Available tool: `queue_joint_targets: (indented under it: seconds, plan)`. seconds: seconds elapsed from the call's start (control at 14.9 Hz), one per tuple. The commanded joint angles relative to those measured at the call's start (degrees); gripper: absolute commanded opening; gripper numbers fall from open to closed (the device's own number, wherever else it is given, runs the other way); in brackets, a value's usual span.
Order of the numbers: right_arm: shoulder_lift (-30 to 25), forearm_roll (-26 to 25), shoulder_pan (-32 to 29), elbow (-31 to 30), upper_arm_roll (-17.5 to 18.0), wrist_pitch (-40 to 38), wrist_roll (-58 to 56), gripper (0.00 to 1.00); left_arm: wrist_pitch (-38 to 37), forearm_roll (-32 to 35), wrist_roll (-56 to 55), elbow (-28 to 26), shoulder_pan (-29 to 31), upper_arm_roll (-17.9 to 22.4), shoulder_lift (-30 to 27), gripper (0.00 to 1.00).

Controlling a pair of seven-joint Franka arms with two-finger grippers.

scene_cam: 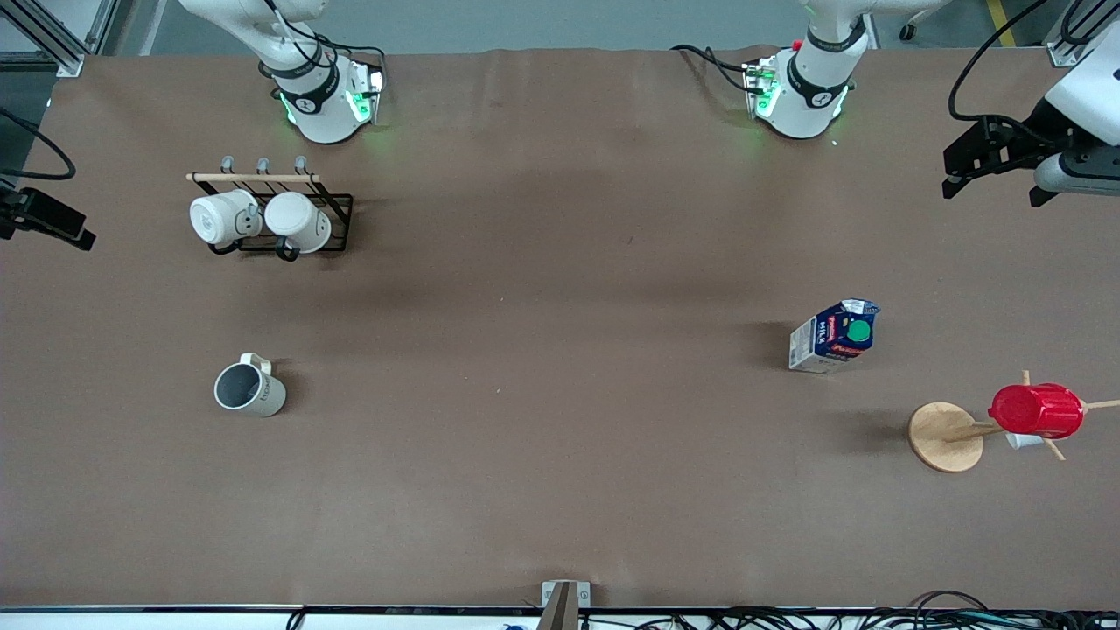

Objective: Place cup and milk on table

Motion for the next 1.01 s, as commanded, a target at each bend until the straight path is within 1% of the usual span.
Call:
queue_joint_targets:
  seconds: [0.0, 0.07, 0.2, 0.34, 0.4, 0.47, 0.54, 0.6, 0.74, 0.81, 0.87, 0.94]
  plan:
    - [-0.3, 0.8, -1.0, -0.2, 0.7, -0.2, 0.4, 1.0, -1.0, -1.3, -0.1, 0.4, 0.3, 0.1, -0.6, 1.0]
    - [-0.3, 0.8, -1.0, -0.2, 0.7, -0.2, 0.3, 1.0, -1.0, -0.6, 0.3, 0.5, 0.2, 0.1, -0.4, 1.0]
    - [-0.3, 0.8, -1.0, -0.2, 0.7, -0.1, 0.4, 1.0, -1.0, -0.5, 0.3, 2.0, 0.1, 0.1, 1.7, 1.0]
    - [0.2, 0.8, -1.4, -0.2, 0.6, 0.0, 0.3, 1.0, -0.6, -0.6, -0.6, 1.4, 0.2, 0.0, 3.0, 1.0]
    - [0.5, 0.8, -1.5, -0.2, 0.6, 0.5, -0.2, 1.0, 0.6, -0.5, -0.9, 1.2, 0.2, 0.2, 3.9, 1.0]
    - [1.9, 0.8, -1.5, -0.2, 0.5, 1.1, -1.7, 1.0, 3.6, -0.1, -2.2, -0.1, 0.2, 0.3, 4.7, 1.0]
    - [4.0, 1.2, -1.7, -0.3, 0.5, 2.6, -3.3, 1.0, 6.1, 0.8, -3.9, -1.7, 0.2, 0.1, 5.4, 1.0]
    - [6.2, 1.6, -2.3, -0.4, 0.5, 4.6, -5.4, 1.0, 8.8, 0.9, -6.3, -4.6, -0.1, 0.0, 5.5, 1.0]
    - [11.1, 2.0, -3.3, -1.1, 0.5, 9.8, -8.9, 1.0, 17.5, 1.2, -10.3, -12.0, -0.5, -0.3, 5.5, 1.0]
    - [13.1, 2.0, -3.7, -2.1, 0.5, 12.5, -9.5, 1.0, 22.1, 1.2, -10.7, -15.8, -0.5, -0.6, 5.6, 1.0]
    - [14.7, 2.0, -3.9, -3.6, 0.5, 15.8, -9.8, 1.0, 26.0, 1.2, -10.7, -18.4, -0.6, -0.8, 6.6, 1.0]
    - [15.8, 2.0, -3.9, -6.1, 0.5, 19.9, -10.0, 1.0, 28.8, 1.2, -10.6, -19.9, -0.7, -1.1, 8.3, 1.0]
